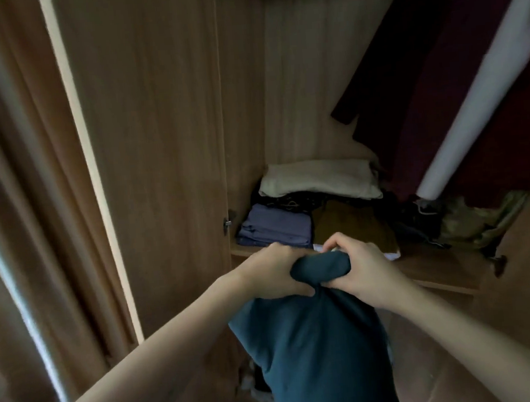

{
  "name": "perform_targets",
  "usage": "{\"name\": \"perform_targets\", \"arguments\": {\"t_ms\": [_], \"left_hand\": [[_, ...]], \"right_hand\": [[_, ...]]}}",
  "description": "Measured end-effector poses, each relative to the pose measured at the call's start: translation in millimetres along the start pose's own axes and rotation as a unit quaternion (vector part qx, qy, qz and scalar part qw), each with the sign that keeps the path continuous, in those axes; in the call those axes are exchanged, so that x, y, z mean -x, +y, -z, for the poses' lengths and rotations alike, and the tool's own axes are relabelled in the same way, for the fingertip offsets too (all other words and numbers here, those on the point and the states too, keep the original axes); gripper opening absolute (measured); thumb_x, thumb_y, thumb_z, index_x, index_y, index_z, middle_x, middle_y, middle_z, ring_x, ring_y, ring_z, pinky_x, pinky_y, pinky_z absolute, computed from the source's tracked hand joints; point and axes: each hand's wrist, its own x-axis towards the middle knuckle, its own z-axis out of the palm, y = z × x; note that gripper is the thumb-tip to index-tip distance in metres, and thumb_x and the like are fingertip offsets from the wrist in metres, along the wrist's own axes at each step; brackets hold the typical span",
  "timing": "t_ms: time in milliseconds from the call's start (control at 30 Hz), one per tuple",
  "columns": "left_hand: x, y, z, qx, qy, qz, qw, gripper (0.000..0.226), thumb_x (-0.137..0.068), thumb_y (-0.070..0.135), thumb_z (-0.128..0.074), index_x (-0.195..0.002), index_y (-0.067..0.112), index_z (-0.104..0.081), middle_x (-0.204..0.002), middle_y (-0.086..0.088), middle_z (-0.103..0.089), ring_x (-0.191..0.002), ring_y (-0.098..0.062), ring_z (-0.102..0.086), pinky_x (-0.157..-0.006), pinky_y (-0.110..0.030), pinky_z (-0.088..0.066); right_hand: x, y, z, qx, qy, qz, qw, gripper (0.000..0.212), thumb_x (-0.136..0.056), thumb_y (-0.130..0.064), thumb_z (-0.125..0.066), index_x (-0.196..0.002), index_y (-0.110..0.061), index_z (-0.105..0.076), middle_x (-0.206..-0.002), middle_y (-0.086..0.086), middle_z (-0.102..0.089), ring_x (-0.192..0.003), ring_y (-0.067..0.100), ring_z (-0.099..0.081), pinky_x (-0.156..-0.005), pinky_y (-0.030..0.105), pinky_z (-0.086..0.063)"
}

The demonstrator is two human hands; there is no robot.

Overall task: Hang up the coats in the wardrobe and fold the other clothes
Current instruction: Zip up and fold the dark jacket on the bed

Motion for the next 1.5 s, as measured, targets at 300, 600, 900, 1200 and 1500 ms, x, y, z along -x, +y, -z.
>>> {"name": "perform_targets", "arguments": {"t_ms": [300, 600, 900, 1200, 1500], "left_hand": [[-105.2, -76.7, 34.7, 0.167, 0.046, 0.041, 0.984, 0.017, -0.076, 0.036, -0.082, -0.085, 0.029, -0.069, -0.084, 0.013, -0.069, -0.079, 0.0, -0.062, -0.072, -0.027, -0.05], [-179.1, -152.9, 71.2, 0.393, -0.007, 0.09, 0.915, 0.037, -0.085, 0.013, -0.074, -0.121, 0.009, -0.066, -0.118, -0.001, -0.07, -0.11, -0.014, -0.065, -0.096, -0.024, -0.049], [-260.5, -262.2, 77.9, 0.404, 0.149, 0.259, 0.865, 0.034, -0.079, 0.034, -0.079, -0.109, 0.019, -0.072, -0.105, 0.005, -0.074, -0.098, -0.014, -0.069, -0.086, -0.026, -0.054], [-325.9, -355.8, 5.8, -0.178, 0.16, 0.319, 0.917, 0.059, -0.089, 0.027, -0.064, -0.138, 0.019, -0.031, -0.126, -0.01, -0.05, -0.106, -0.024, -0.052, -0.088, -0.037, -0.048], [-331.5, -382.1, -43.9, -0.193, 0.014, 0.167, 0.967, 0.067, -0.088, 0.064, -0.046, -0.148, 0.041, -0.027, -0.162, 0.009, 0.01, -0.148, -0.02, 0.015, -0.118, -0.051, 0.012]], "right_hand": [[-95.7, 73.7, -7.2, -0.265, -0.096, -0.086, 0.956, 0.095, -0.062, -0.018, -0.091, -0.138, -0.031, -0.036, -0.128, -0.011, -0.059, -0.117, 0.003, -0.058, -0.089, 0.019, -0.049], [-181.7, 161.1, -21.9, -0.289, -0.29, -0.214, 0.887, 0.088, -0.069, -0.009, -0.086, -0.137, -0.035, -0.037, -0.128, -0.012, -0.061, -0.116, 0.003, -0.059, -0.097, 0.027, -0.049], [-361.5, 223.4, 55.3, -0.142, -0.303, -0.2, 0.921, 0.048, -0.076, -0.024, -0.079, -0.116, -0.037, -0.057, -0.12, -0.01, -0.061, -0.108, 0.009, -0.06, -0.092, 0.024, -0.046], [-478.8, 298.2, -58.5, 0.226, -0.222, -0.053, 0.947, 0.049, -0.085, -0.027, -0.067, -0.129, -0.023, -0.047, -0.125, 0.003, -0.052, -0.11, 0.021, -0.052, -0.091, 0.034, -0.046], [-438.9, 267.0, -128.6, 0.182, -0.095, -0.099, 0.974, 0.06, -0.092, -0.065, -0.032, -0.135, -0.024, -0.042, -0.136, 0.005, -0.045, -0.125, 0.026, -0.042, -0.103, 0.045, -0.037]]}}
